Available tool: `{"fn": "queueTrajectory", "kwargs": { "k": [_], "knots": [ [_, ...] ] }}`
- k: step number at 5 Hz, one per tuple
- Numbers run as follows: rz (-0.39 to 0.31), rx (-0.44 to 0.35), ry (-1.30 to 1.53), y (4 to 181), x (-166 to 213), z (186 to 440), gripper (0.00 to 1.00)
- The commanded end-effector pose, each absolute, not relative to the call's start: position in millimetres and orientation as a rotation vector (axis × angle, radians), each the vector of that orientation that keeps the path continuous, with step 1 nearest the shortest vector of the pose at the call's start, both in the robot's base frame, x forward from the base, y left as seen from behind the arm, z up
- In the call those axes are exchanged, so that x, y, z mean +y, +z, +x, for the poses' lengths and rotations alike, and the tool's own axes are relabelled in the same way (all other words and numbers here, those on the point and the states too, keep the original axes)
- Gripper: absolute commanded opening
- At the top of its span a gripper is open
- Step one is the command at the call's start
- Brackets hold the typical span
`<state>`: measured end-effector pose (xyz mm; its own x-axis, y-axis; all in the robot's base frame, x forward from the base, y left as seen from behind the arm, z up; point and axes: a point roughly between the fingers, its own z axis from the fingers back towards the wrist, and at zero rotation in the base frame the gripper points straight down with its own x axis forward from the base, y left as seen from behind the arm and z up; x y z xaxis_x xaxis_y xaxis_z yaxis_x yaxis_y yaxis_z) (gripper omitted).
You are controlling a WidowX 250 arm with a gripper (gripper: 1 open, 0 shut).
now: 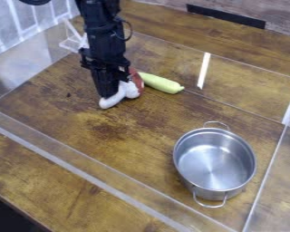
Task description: Put the mushroom in the silver pot
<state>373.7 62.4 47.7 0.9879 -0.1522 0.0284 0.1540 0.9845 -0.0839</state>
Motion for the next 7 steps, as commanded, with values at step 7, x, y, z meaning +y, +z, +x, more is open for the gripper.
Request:
{"fn": "queueTrajectory", "kwargs": {
  "k": [7],
  "knots": [
    [-0.284, -0.273, -0.444, 156.3, -86.8, 312.4, 0.00]
  ]
}}
